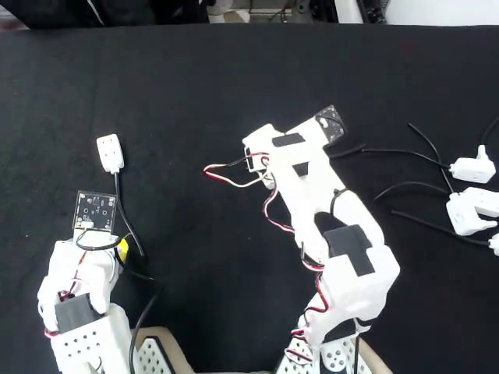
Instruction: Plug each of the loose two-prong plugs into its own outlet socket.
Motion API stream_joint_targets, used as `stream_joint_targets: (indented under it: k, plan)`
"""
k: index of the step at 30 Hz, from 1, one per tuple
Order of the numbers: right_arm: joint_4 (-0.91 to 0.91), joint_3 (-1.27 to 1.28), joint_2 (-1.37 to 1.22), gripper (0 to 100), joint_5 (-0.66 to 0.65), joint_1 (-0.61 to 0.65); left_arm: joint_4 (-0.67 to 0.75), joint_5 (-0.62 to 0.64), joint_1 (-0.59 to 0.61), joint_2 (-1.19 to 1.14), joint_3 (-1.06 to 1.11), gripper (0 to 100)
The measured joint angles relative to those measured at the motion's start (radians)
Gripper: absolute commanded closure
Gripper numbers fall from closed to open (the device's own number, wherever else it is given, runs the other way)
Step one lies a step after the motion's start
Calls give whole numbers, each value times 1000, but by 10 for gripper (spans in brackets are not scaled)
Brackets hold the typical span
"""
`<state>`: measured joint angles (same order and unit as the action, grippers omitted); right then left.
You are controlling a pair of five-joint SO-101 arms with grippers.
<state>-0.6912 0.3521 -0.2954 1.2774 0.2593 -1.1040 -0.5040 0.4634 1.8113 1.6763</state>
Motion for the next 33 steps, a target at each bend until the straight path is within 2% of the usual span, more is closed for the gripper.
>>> stream_joint_targets:
  k: [2, 4, 7, 17, 19, 25, 33]
  plan:
    - [-15, 2, -5, 992, -21, -6, 0, 0, 0, 0, 0, 741]
    - [-25, 2, -14, 959, -58, -17, 0, 0, 0, 0, 0, 741]
    - [-46, -5, -15, 986, -94, -25, 0, 0, 0, 0, 0, 741]
    - [-120, -20, 8, 985, -229, -31, 0, 0, 0, 0, 0, 741]
    - [-120, -20, 8, 949, -232, -31, 0, 0, 0, 0, 0, 741]
    - [-120, -20, 8, 736, -235, -31, 0, 0, 0, 0, 0, 741]
    - [-71, -31, 8, 727, -196, -31, 0, 0, 0, 0, 0, 741]
